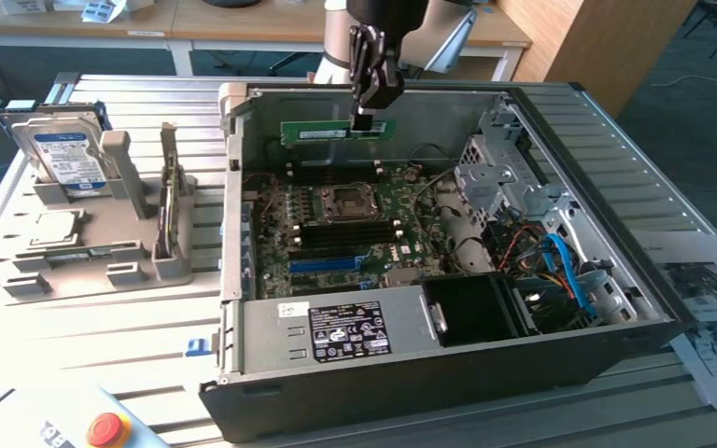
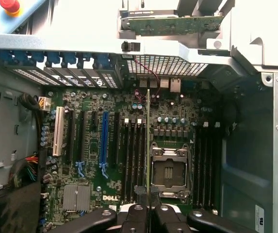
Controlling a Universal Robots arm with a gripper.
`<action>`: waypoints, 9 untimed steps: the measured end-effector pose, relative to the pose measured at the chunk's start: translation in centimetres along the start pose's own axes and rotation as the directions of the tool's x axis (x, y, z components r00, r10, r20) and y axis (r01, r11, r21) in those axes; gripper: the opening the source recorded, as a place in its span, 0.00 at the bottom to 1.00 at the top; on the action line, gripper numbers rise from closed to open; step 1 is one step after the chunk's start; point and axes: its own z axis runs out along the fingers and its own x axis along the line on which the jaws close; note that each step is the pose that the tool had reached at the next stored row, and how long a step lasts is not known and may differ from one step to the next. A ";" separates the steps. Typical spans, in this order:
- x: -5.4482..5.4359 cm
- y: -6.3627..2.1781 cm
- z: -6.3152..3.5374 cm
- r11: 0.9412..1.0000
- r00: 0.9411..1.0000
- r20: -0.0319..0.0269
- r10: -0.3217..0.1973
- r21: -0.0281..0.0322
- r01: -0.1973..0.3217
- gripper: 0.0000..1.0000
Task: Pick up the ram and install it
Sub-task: 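Insert the ram into the slot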
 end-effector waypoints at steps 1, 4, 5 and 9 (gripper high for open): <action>0.0 0.00 0.00 1.000 1.000 0.000 0.000 0.000 0.000 0.12; 0.0 -0.13 -0.01 1.000 1.000 0.000 0.000 0.000 0.000 0.12; 0.0 -0.15 -0.01 1.000 1.000 0.000 0.000 0.000 0.000 0.12; 0.0 -0.16 0.02 1.000 1.000 0.000 0.000 0.000 0.000 0.12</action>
